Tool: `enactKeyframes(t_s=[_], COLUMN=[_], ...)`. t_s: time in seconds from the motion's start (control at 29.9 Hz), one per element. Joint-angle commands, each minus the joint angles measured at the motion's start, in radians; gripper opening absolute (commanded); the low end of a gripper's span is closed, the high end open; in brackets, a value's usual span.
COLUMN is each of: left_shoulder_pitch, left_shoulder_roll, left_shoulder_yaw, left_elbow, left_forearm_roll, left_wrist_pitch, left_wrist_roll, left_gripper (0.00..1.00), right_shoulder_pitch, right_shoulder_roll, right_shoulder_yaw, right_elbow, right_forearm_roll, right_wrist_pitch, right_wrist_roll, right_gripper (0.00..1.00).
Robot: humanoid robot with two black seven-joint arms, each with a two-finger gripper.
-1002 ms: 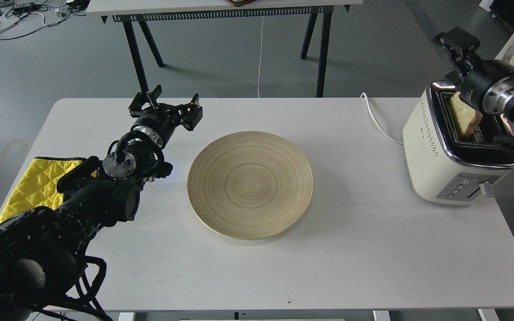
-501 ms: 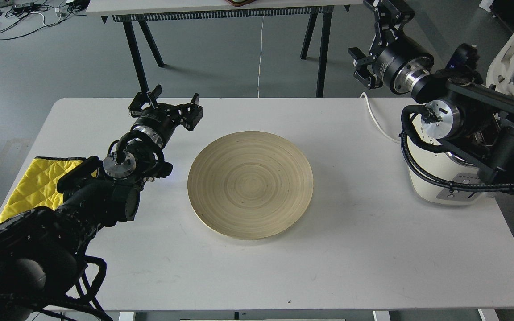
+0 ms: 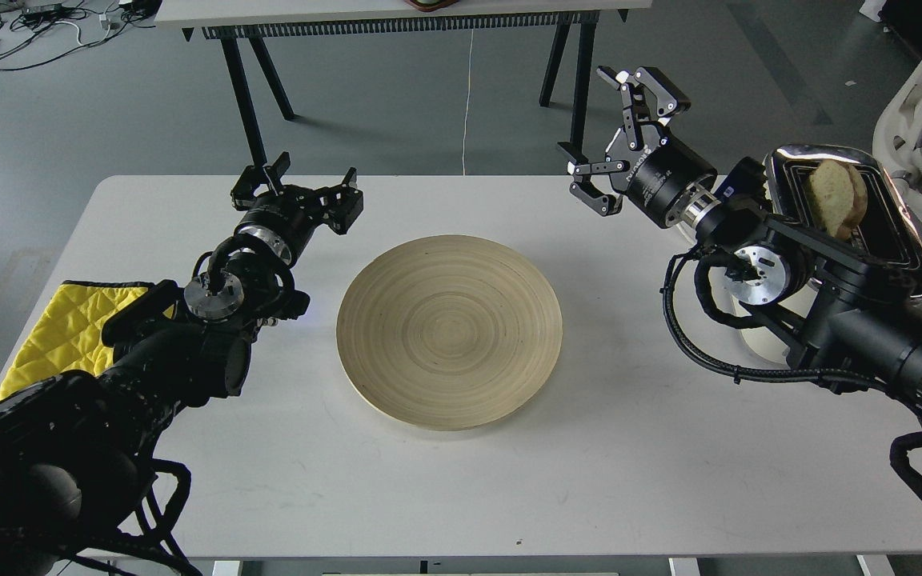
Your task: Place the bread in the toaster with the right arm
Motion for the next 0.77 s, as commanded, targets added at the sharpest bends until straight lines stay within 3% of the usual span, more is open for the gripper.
enactKeyframes(t_s=[0.0,0.74], left_shoulder_pitch=[0.0,0.0], left_shoulder_roll=[0.0,0.0], left_shoulder_yaw=[0.0,0.0], left_elbow=[0.0,0.0], left_forearm_roll=[0.001,-0.001], left_wrist_pitch=[0.0,0.0], left_wrist_roll=[0.0,0.0], left_gripper=[1.0,1.0], right_shoulder_pitch=[-0.03,-0.079], right_shoulder_roll=[0.03,0.083], right_shoulder_yaw=[-0.004,0.04], right_elbow=[-0.051,-0.062], right_forearm_roll=[-0.002,0.0], right_wrist_pitch=[0.031,0.031], right_wrist_roll=[0.006,0.006], right_gripper=[0.99,0.99])
